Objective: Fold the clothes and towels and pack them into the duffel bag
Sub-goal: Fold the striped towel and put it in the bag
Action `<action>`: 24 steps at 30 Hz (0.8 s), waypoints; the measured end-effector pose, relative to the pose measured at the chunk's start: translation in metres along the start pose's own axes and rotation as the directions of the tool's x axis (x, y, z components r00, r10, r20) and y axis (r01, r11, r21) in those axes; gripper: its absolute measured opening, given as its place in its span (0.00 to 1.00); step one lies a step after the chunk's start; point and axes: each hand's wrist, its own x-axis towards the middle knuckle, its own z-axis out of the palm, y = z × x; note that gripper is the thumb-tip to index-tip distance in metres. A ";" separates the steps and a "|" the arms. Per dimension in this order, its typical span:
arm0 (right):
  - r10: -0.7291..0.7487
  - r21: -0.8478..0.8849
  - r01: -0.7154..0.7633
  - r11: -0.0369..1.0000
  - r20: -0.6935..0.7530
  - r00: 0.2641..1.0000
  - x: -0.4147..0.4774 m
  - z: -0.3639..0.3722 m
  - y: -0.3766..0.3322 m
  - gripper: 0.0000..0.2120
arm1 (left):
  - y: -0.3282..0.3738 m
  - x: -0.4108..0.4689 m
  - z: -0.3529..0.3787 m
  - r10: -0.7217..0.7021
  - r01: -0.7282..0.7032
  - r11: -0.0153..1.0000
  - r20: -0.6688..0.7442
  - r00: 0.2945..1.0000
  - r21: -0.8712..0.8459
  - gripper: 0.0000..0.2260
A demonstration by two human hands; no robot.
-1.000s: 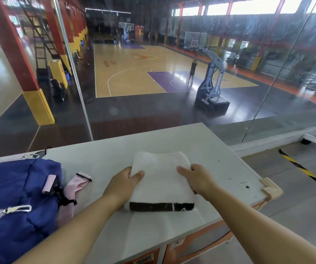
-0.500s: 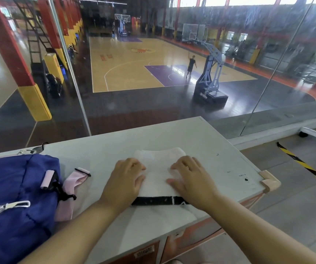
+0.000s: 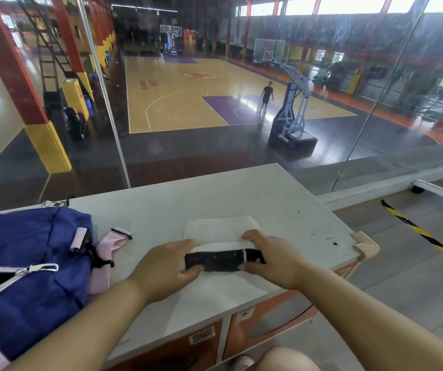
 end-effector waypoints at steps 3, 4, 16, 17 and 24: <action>0.023 0.202 -0.032 0.979 0.047 0.999 -0.003 -0.007 0.003 0.22 | 0.003 -0.003 -0.009 -0.085 0.088 0.990 0.033 0.996 -0.110 0.11; 0.034 0.256 -0.043 0.966 0.040 0.999 -0.002 -0.008 0.003 0.22 | 0.004 -0.003 -0.011 -0.110 0.115 0.982 0.039 0.993 -0.147 0.10; 0.398 0.283 -0.426 0.859 0.153 0.905 0.041 -0.020 0.008 0.29 | 0.004 0.046 -0.013 -0.517 0.572 0.758 0.246 0.820 -0.313 0.17; 0.399 0.319 -0.445 0.837 0.201 0.895 0.043 -0.019 0.009 0.28 | 0.006 0.050 -0.014 -0.540 0.606 0.723 0.276 0.795 -0.332 0.15; 0.400 0.463 -0.500 0.732 0.301 0.866 0.044 -0.013 0.013 0.22 | 0.011 0.049 -0.022 -0.553 0.761 0.345 0.537 0.638 -0.549 0.14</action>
